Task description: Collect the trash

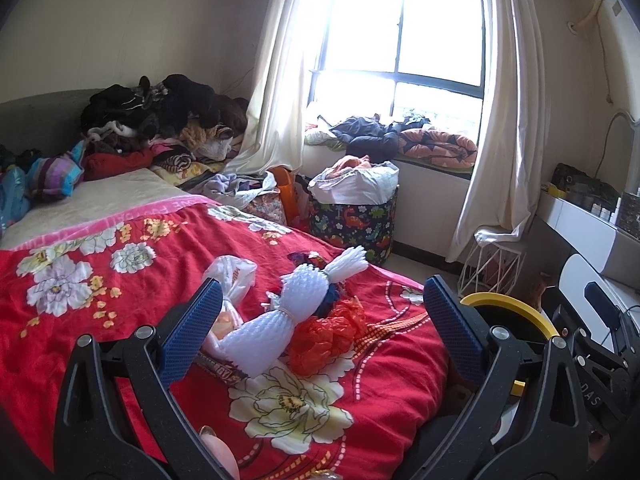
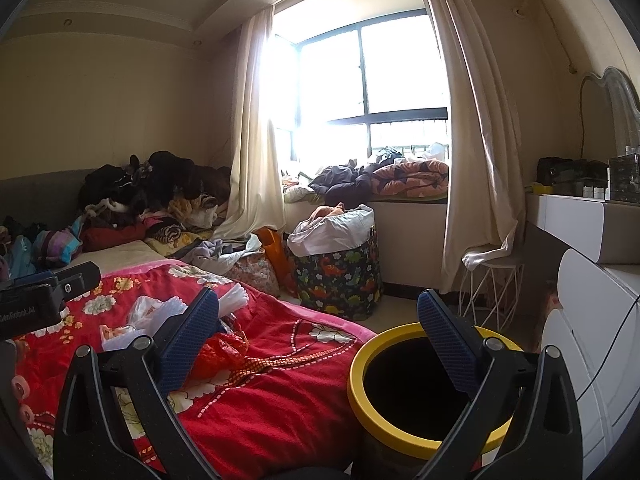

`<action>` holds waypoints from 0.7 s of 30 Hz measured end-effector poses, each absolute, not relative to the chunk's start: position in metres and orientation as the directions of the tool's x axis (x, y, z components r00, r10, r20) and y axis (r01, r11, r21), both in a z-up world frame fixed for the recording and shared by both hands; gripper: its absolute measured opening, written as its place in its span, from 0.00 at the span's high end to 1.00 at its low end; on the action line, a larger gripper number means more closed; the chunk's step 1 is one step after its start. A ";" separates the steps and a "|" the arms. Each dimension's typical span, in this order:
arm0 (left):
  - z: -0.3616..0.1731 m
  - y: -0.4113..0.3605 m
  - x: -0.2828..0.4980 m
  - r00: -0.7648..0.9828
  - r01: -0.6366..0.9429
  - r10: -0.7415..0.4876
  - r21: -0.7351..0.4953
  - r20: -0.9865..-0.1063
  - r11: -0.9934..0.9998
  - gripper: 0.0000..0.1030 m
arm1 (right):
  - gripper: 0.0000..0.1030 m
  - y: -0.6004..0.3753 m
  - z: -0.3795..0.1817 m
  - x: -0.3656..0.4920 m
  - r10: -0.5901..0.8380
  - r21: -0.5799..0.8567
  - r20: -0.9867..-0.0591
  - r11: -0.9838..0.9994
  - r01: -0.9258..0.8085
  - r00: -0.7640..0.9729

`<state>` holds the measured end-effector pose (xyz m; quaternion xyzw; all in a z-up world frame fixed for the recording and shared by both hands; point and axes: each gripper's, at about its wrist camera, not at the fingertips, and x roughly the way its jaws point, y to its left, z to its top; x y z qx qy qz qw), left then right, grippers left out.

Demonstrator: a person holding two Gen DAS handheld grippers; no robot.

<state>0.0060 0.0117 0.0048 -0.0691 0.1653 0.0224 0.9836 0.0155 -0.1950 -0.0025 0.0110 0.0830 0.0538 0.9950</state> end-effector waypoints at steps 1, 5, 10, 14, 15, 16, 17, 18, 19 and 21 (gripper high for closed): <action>0.004 0.014 0.007 0.944 -0.069 0.022 -0.132 -0.330 0.989 0.10 | 0.06 -0.193 -0.003 0.018 0.116 0.032 -0.171 0.993 -0.112 0.978; 0.000 0.029 0.012 0.940 -0.104 0.049 -0.148 -0.338 0.983 0.10 | 0.06 -0.181 -0.001 0.031 0.149 0.022 -0.196 0.989 -0.148 0.969; -0.002 0.054 0.017 0.930 -0.183 0.119 -0.156 -0.347 0.971 0.10 | 0.06 -0.160 -0.001 0.047 0.209 0.009 -0.233 0.977 -0.213 0.950; -0.004 0.078 0.021 0.919 -0.233 0.156 -0.179 -0.361 0.956 0.10 | 0.06 -0.139 0.001 0.061 0.269 0.000 -0.264 0.960 -0.279 0.926; -0.004 0.085 0.022 0.914 -0.252 0.173 -0.181 -0.367 0.951 0.10 | 0.06 -0.133 0.003 0.065 0.285 0.001 -0.273 0.955 -0.296 0.919; -0.003 0.090 0.024 0.910 -0.266 0.185 -0.182 -0.371 0.947 0.10 | 0.06 -0.128 0.003 0.067 0.299 0.006 -0.279 0.951 -0.310 0.912; -0.004 0.097 0.025 0.904 -0.285 0.201 -0.181 -0.376 0.941 0.10 | 0.06 -0.122 0.003 0.071 0.314 0.011 -0.287 0.946 -0.325 0.905; -0.003 0.103 0.026 0.901 -0.297 0.212 -0.184 -0.378 0.937 0.10 | 0.06 -0.118 0.004 0.074 0.326 0.014 -0.295 0.941 -0.337 0.898; -0.003 0.108 0.026 0.899 -0.308 0.222 -0.186 -0.378 0.933 0.10 | 0.06 -0.113 0.005 0.077 0.338 0.017 -0.302 0.937 -0.349 0.891; -0.004 0.121 0.029 0.891 -0.335 0.245 -0.191 -0.382 0.922 0.10 | 0.06 -0.102 0.005 0.083 0.359 0.024 -0.319 0.928 -0.372 0.877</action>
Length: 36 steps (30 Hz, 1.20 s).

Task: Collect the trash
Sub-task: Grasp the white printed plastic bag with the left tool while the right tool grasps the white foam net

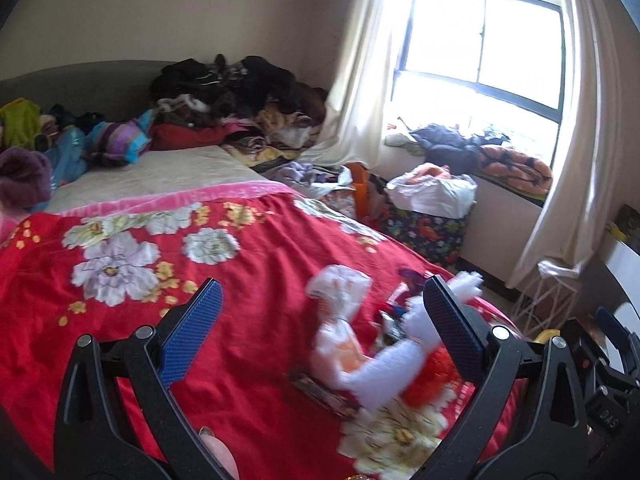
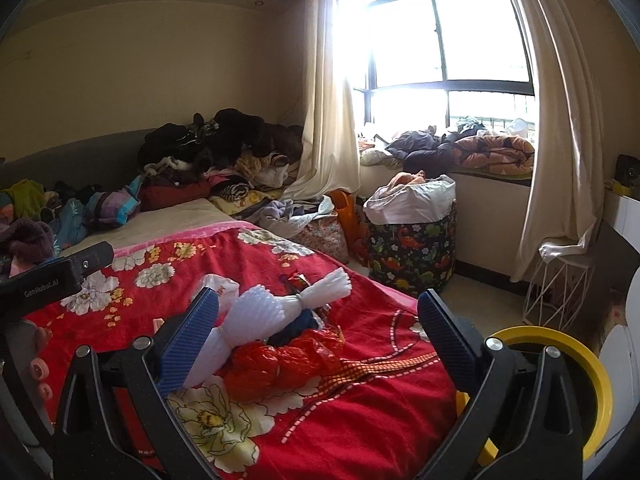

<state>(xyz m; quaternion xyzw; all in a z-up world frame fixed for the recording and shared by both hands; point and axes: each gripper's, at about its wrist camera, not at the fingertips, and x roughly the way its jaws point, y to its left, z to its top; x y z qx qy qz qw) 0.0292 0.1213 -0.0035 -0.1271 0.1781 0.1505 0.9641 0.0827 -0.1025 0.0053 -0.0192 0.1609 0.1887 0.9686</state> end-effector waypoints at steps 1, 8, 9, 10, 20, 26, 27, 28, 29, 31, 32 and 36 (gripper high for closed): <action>-0.004 0.126 0.031 0.887 -0.347 0.254 -0.193 -0.386 0.918 0.10 | 0.06 -0.098 0.005 0.086 0.369 0.029 -0.327 0.924 -0.381 0.870; -0.014 0.153 0.060 0.849 -0.361 0.245 -0.177 -0.468 0.915 0.10 | 0.06 -0.072 0.002 0.113 0.455 0.083 -0.385 0.884 -0.461 0.803; -0.017 0.155 0.066 0.851 -0.342 0.221 -0.182 -0.477 0.922 0.10 | 0.06 -0.069 0.002 0.117 0.464 0.091 -0.393 0.878 -0.469 0.794; -0.020 0.156 0.072 0.847 -0.337 0.213 -0.181 -0.487 0.924 0.10 | 0.06 -0.069 0.001 0.121 0.472 0.098 -0.400 0.874 -0.475 0.786; -0.058 0.162 0.124 0.789 -0.223 0.047 -0.213 -0.613 0.951 0.11 | 0.07 -0.056 -0.027 0.165 0.469 0.170 -0.543 0.874 -0.456 0.697; -0.080 0.170 0.136 0.732 -0.210 -0.085 -0.343 -0.675 0.916 0.30 | 0.23 -0.048 -0.044 0.188 0.504 0.248 -0.608 0.854 -0.457 0.613; -0.083 0.170 0.137 0.723 -0.200 -0.115 -0.366 -0.681 0.909 0.31 | 0.28 -0.047 -0.048 0.194 0.519 0.278 -0.622 0.846 -0.455 0.586; -0.085 0.168 0.138 0.719 -0.193 -0.133 -0.379 -0.683 0.905 0.32 | 0.32 -0.046 -0.052 0.198 0.536 0.311 -0.636 0.837 -0.451 0.555; -0.087 0.167 0.138 0.714 -0.186 -0.147 -0.389 -0.684 0.902 0.32 | 0.39 -0.046 -0.055 0.202 0.556 0.346 -0.641 0.825 -0.447 0.529; -0.090 0.164 0.139 0.703 -0.177 -0.173 -0.406 -0.689 0.897 0.33 | 0.53 -0.047 -0.057 0.205 0.584 0.396 -0.642 0.807 -0.438 0.497; -0.092 0.162 0.139 0.698 -0.173 -0.191 -0.421 -0.690 0.890 0.36 | 0.68 -0.049 -0.058 0.206 0.607 0.423 -0.633 0.791 -0.442 0.480; -0.095 0.155 0.141 0.673 -0.186 -0.202 -0.427 -0.712 0.885 0.48 | 0.83 -0.056 -0.050 0.198 0.646 0.451 -0.594 0.761 -0.466 0.480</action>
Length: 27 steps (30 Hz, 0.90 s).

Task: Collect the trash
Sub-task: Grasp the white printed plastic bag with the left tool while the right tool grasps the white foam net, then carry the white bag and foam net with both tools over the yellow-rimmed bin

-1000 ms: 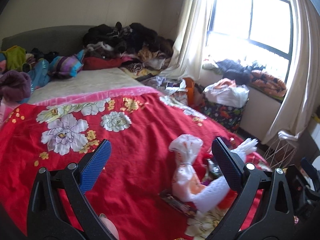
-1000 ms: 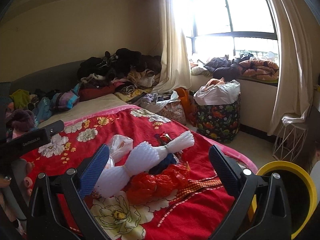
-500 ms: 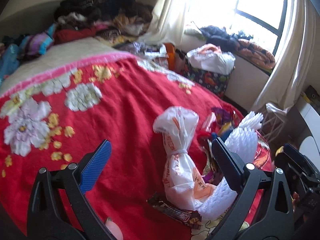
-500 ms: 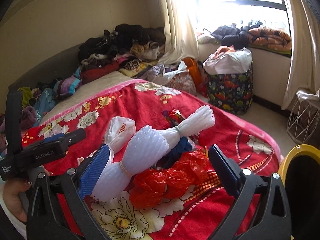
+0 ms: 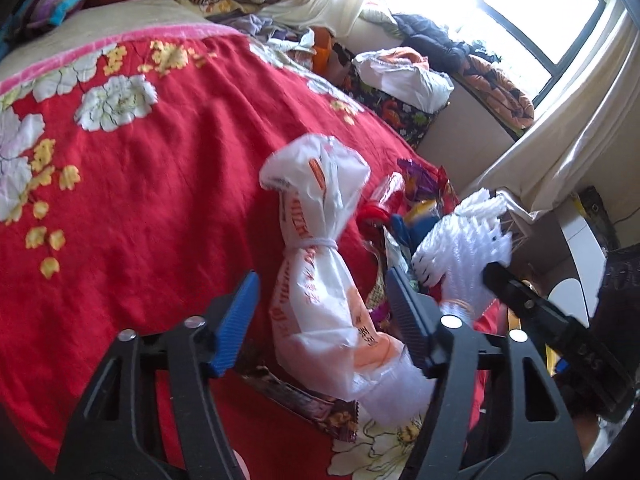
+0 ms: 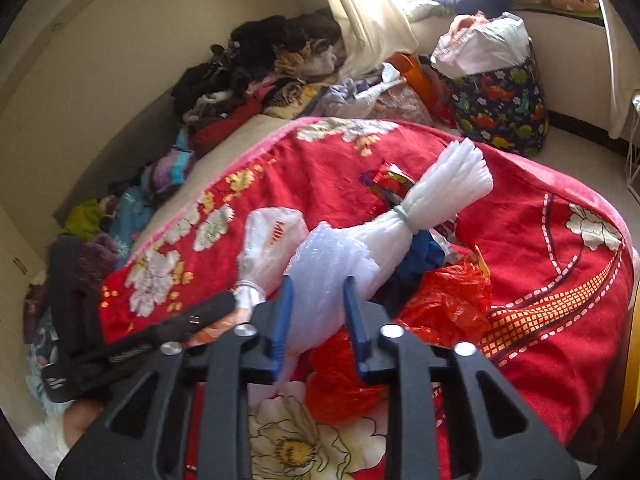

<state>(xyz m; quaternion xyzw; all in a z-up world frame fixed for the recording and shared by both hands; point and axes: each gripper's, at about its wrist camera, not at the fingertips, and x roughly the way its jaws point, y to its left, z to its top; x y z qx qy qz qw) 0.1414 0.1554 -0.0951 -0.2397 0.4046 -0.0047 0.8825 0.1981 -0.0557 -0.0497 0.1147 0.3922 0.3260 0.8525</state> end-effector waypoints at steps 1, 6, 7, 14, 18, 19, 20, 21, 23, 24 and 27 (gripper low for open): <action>-0.095 0.154 0.142 0.666 -0.190 -0.197 -0.420 -0.719 0.888 0.53 | 0.83 -0.058 -0.048 0.196 0.650 0.451 -0.583 0.758 -0.471 0.488; -0.094 0.146 0.141 0.655 -0.207 -0.180 -0.403 -0.734 0.891 0.79 | 0.86 -0.073 -0.029 0.180 0.660 0.451 -0.528 0.752 -0.482 0.536; -0.092 0.145 0.140 0.660 -0.207 -0.172 -0.396 -0.732 0.894 0.82 | 0.86 -0.077 -0.025 0.176 0.655 0.444 -0.520 0.755 -0.482 0.548; -0.058 0.131 0.123 0.745 -0.157 -0.128 -0.358 -0.655 0.920 0.84 | 0.87 -0.114 0.000 0.161 0.619 0.419 -0.472 0.784 -0.458 0.627; -0.031 0.119 0.115 0.790 -0.096 -0.152 -0.365 -0.594 0.926 0.84 | 0.87 -0.136 0.010 0.157 0.593 0.420 -0.462 0.801 -0.426 0.659; -0.026 0.115 0.114 0.797 -0.079 -0.159 -0.362 -0.583 0.929 0.84 | 0.87 -0.143 0.012 0.156 0.583 0.418 -0.459 0.808 -0.416 0.670; -0.020 0.109 0.113 0.801 -0.058 -0.172 -0.361 -0.573 0.931 0.84 | 0.87 -0.148 0.013 0.154 0.573 0.413 -0.458 0.814 -0.408 0.680; -0.017 0.104 0.113 0.803 -0.046 -0.179 -0.359 -0.568 0.932 0.84 | 0.87 -0.152 0.015 0.154 0.561 0.406 -0.457 0.822 -0.400 0.690; -0.009 0.091 0.113 0.810 -0.017 -0.193 -0.350 -0.554 0.936 0.84 | 0.87 -0.162 0.017 0.150 0.538 0.389 -0.454 0.837 -0.385 0.710; -0.007 0.087 0.113 0.812 -0.003 -0.200 -0.347 -0.548 0.938 0.84 | 0.87 -0.166 0.018 0.149 0.529 0.384 -0.453 0.842 -0.378 0.718; -0.001 0.071 0.113 0.817 0.033 -0.222 -0.340 -0.532 0.940 0.84 | 0.87 -0.178 0.020 0.146 0.502 0.371 -0.452 0.858 -0.356 0.738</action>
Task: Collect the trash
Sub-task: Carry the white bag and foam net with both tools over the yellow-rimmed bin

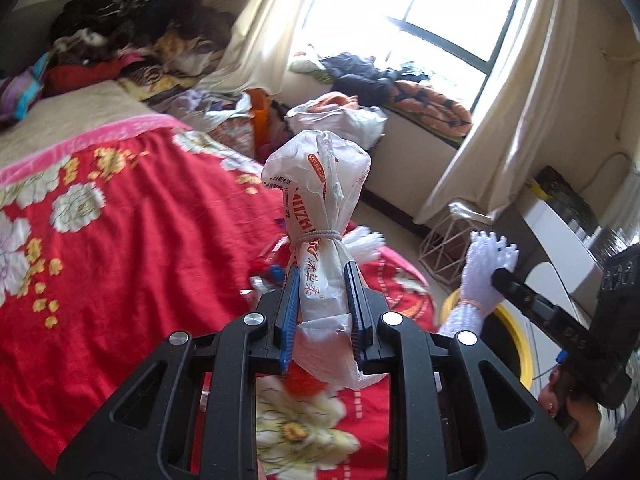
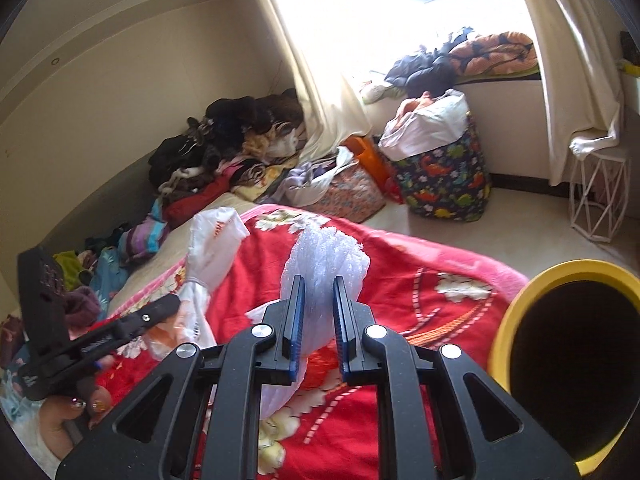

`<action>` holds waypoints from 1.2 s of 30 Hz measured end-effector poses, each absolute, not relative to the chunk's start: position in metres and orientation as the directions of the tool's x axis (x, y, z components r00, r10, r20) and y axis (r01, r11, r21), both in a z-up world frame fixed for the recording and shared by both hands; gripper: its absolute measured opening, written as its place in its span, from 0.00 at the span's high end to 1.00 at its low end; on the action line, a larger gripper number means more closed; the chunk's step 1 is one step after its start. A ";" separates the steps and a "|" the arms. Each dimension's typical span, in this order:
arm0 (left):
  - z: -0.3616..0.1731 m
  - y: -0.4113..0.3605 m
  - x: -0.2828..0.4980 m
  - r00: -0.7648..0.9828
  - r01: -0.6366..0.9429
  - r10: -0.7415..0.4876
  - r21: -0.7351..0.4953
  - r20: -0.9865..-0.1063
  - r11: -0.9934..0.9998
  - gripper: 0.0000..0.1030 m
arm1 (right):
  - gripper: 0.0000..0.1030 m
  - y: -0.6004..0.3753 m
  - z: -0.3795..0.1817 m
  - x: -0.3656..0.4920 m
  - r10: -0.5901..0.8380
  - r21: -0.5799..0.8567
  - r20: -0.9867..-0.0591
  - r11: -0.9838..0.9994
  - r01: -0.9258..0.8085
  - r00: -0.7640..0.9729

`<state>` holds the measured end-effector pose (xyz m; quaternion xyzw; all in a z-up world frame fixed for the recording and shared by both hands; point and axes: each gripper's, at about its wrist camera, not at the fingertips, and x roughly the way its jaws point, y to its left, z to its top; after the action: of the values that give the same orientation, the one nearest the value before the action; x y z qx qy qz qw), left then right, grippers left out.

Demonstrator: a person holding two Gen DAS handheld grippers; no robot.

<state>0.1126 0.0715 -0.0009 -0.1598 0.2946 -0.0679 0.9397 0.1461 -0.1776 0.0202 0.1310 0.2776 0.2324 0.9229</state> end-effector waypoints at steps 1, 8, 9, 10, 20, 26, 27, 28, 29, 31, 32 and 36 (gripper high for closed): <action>0.001 0.066 0.113 0.817 0.045 -0.228 -0.336 -0.530 0.941 0.84 | 0.87 -0.182 0.021 0.145 0.491 0.363 -0.451 0.864 -0.349 0.745; 0.005 0.037 0.115 0.806 0.115 -0.272 -0.312 -0.525 0.943 0.84 | 0.87 -0.209 0.021 0.139 0.432 0.357 -0.451 0.889 -0.286 0.781; 0.005 0.033 0.115 0.805 0.124 -0.277 -0.308 -0.525 0.943 0.84 | 0.87 -0.213 0.020 0.138 0.423 0.357 -0.451 0.893 -0.275 0.786; 0.005 0.030 0.115 0.803 0.131 -0.281 -0.305 -0.525 0.943 0.84 | 0.87 -0.218 0.019 0.137 0.414 0.356 -0.451 0.896 -0.266 0.791; 0.004 -0.001 0.116 0.785 0.194 -0.321 -0.282 -0.529 0.939 0.84 | 0.87 -0.263 0.013 0.132 0.318 0.357 -0.454 0.921 -0.157 0.832; 0.003 -0.019 0.116 0.772 0.228 -0.345 -0.273 -0.534 0.934 0.84 | 0.87 -0.287 0.011 0.129 0.259 0.349 -0.453 0.932 -0.098 0.853; 0.003 -0.022 0.116 0.769 0.234 -0.348 -0.271 -0.536 0.934 0.84 | 0.87 -0.290 0.011 0.128 0.247 0.343 -0.454 0.935 -0.088 0.856; 0.003 -0.025 0.116 0.767 0.239 -0.351 -0.269 -0.537 0.933 0.84 | 0.87 -0.292 0.010 0.128 0.237 0.338 -0.456 0.938 -0.080 0.858; 0.002 -0.027 0.117 0.764 0.243 -0.355 -0.269 -0.539 0.932 0.84 | 0.87 -0.294 0.009 0.127 0.230 0.337 -0.457 0.939 -0.072 0.859; 0.001 -0.034 0.117 0.759 0.254 -0.362 -0.266 -0.540 0.930 0.84 | 0.87 -0.299 0.008 0.125 0.213 0.334 -0.461 0.941 -0.054 0.861; 0.001 -0.036 0.117 0.757 0.260 -0.366 -0.264 -0.541 0.929 0.84 | 0.87 -0.302 0.007 0.125 0.204 0.330 -0.464 0.943 -0.046 0.862; -0.002 -0.049 0.119 0.742 0.286 -0.383 -0.257 -0.550 0.923 0.84 | 0.87 -0.314 0.004 0.124 0.166 0.324 -0.468 0.946 -0.007 0.868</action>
<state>0.1192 -0.0487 -0.0016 -0.0780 0.3108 -0.1797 0.9301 0.1241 -0.3144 0.0037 0.1578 0.2532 0.0453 0.9534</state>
